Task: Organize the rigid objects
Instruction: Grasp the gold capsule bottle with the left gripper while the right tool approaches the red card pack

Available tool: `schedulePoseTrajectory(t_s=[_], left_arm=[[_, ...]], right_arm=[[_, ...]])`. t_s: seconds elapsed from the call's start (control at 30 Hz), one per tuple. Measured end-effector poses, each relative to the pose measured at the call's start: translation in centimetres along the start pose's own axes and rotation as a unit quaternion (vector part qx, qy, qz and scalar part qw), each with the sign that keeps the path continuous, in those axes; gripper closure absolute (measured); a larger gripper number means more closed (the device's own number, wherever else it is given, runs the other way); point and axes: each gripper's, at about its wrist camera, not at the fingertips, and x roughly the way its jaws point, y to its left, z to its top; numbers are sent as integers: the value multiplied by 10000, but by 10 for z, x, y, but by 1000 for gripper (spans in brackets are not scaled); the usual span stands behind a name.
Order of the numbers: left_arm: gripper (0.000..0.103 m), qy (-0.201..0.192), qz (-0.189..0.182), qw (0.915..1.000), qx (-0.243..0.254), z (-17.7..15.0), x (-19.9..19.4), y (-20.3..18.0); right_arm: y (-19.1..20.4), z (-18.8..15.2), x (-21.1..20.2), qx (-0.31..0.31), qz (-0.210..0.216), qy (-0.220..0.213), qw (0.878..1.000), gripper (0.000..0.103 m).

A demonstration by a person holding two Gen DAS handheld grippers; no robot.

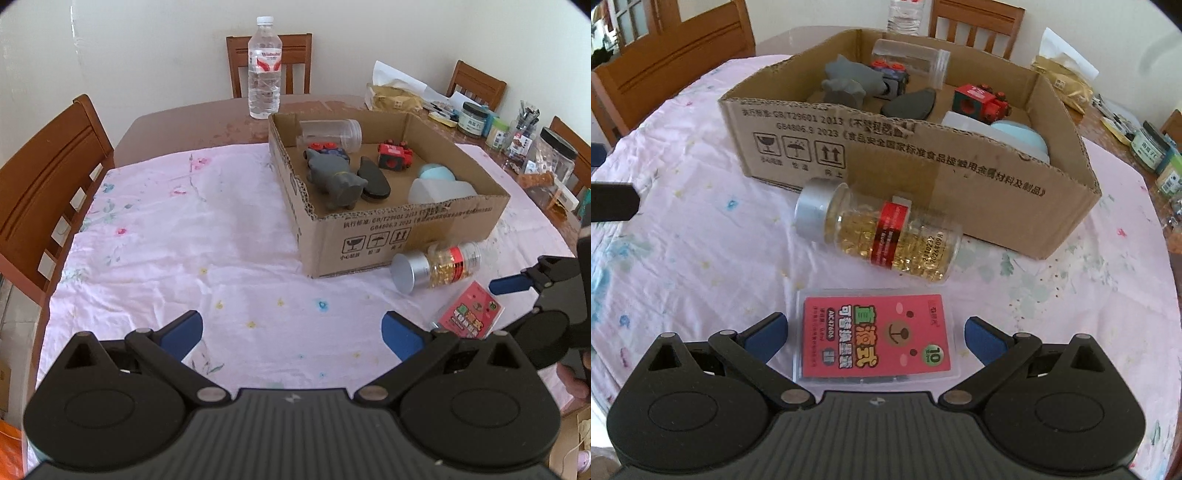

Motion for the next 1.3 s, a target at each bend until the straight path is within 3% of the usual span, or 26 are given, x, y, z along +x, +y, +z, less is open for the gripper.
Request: schedulePoseTrajectory(t_s=[0.27, 0.5, 1.0, 1.3], left_arm=[[1, 79, 73, 9999, -41, 2, 7, -21], [1, 106, 10, 9998, -169, 11, 18, -57], [1, 208, -143, 9993, -283, 27, 69, -135], [1, 194, 345, 9984, -399, 36, 95, -155]], right_arm=[[-24, -7, -1, 358, -82, -7, 9993, 0], [-68, -15, -3, 427, -116, 14, 9990, 0], [-92, -25, -7, -526, 493, -175, 9972, 0], [-96, -30, -8, -757, 661, -331, 9944, 0]])
